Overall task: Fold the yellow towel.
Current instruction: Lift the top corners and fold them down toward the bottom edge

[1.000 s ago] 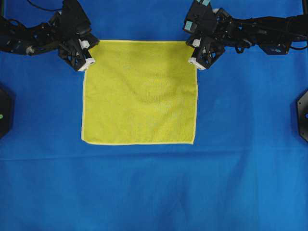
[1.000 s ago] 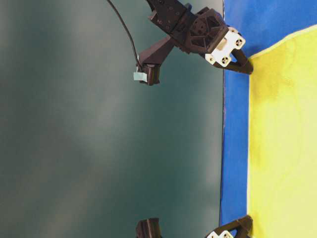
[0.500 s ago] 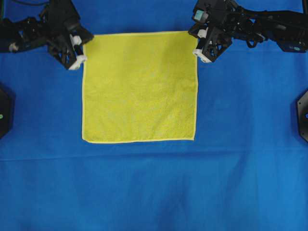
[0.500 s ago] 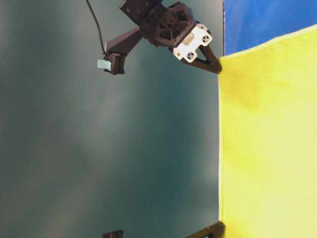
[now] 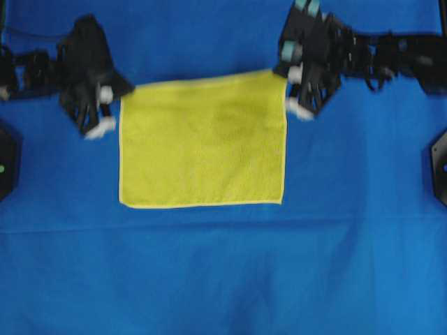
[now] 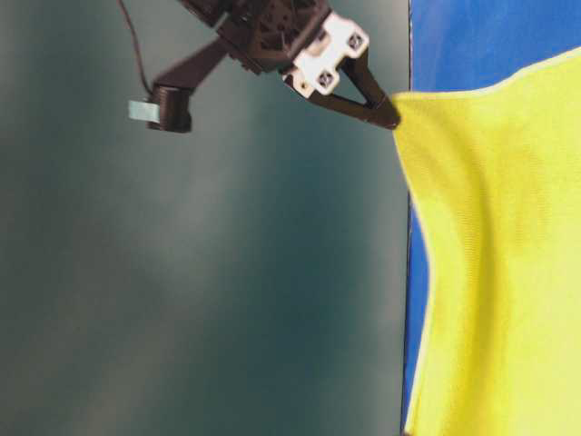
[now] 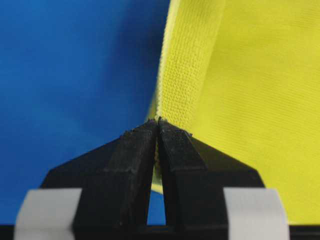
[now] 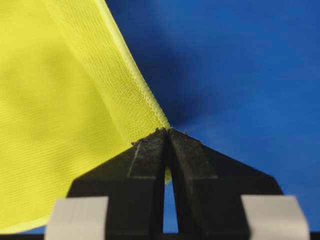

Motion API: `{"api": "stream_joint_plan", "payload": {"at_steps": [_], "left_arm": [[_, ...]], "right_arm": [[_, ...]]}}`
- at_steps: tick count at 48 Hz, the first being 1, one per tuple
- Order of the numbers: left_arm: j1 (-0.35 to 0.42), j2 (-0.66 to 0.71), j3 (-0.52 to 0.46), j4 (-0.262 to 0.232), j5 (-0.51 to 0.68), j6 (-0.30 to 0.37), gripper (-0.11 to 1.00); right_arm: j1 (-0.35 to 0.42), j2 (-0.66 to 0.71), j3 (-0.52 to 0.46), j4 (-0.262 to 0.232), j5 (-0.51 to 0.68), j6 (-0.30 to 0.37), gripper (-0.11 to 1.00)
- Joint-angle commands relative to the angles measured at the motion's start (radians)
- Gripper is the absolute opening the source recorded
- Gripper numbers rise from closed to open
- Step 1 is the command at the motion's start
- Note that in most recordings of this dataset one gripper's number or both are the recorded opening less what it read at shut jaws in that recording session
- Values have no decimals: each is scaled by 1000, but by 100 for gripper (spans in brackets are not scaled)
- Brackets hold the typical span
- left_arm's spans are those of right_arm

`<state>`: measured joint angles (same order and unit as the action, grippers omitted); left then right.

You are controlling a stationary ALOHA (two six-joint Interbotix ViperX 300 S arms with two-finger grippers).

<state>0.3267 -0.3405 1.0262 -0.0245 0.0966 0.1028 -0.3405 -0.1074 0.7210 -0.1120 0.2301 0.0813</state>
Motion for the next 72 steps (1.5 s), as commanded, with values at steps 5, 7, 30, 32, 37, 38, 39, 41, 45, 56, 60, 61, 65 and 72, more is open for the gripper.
{"api": "stream_joint_plan", "payload": {"at_steps": [5,7,30,32,37,38,39,41,45,56,60,61,65,72], "left_arm": [[-156,-44,31,-2,9,-40,1],[-195,-43,38,-2,9,-61,1],[-457,66,60,-3,-127,-224,1],[-466,77,60,-3,-143,-227,1],[-483,103,58,-2,-169,-227,1],[-485,109,58,-3,-175,-227,1],[-485,114,58,-3,-176,-227,1],[-485,123,58,-2,-176,-227,1],[-485,137,58,-2,-176,-224,1],[-485,143,52,-2,-176,-227,20],[-486,137,49,-2,-172,-235,41],[-488,132,46,-3,-169,-241,45],[-491,110,35,-2,-152,-261,62],[-494,48,20,-2,-72,-276,59]], "right_arm": [[114,-51,25,2,11,74,2],[143,-54,29,2,17,92,2],[347,-29,72,2,17,287,2],[353,-25,72,2,12,296,2],[365,-15,75,2,0,305,2],[365,-12,75,2,-5,305,2],[365,-11,75,2,-9,305,2],[365,-6,75,3,-18,305,2],[367,8,75,3,-40,305,2],[373,23,75,12,-67,307,3],[388,21,72,18,-64,307,12],[393,23,72,18,-63,307,18],[414,15,71,18,-57,308,45],[443,-21,61,18,-35,308,63]]}}
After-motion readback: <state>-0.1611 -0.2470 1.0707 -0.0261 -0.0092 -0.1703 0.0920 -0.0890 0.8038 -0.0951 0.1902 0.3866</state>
